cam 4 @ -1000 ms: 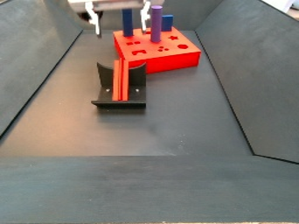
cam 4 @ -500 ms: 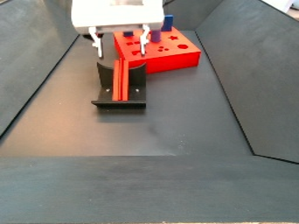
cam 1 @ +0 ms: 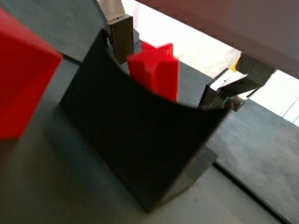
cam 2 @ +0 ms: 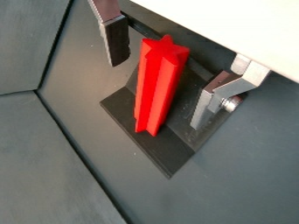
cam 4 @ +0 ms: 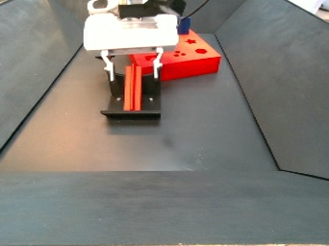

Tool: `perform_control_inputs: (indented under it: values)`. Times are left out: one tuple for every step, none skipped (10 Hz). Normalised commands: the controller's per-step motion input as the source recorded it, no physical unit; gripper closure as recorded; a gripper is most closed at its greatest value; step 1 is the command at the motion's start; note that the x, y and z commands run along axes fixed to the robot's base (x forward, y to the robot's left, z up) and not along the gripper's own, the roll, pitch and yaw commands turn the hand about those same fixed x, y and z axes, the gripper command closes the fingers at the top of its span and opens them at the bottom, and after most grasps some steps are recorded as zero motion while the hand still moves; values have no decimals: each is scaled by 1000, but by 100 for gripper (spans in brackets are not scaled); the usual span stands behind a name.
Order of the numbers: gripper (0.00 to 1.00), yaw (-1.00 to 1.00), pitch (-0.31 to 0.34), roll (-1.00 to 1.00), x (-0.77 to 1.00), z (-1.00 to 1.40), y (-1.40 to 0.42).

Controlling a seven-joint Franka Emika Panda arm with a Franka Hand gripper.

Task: Pick up the star object. Move up. Place the star object on the fixture. Regrasp the star object. Move to above the board. Insert the star object.
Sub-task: Regrasp the star object, then move to above the board.

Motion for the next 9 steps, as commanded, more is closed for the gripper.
perform_control_inputs:
  values:
    - [0,23,29,41,48,-215,-10]
    - [0,26,18,49,18,-179,-25]
    - [0,31,18,48,19,-179,-24]
    - [0,32,18,48,19,-179,-24]
    - [100,0,0,0,0,0,0]
    - [100,273,232,101,-4,1000,-99]
    - [100,269,229,91,-5,1000,-101]
    - [100,264,174,45,2,1000,-94]
    - [100,265,140,23,4,1000,-92]
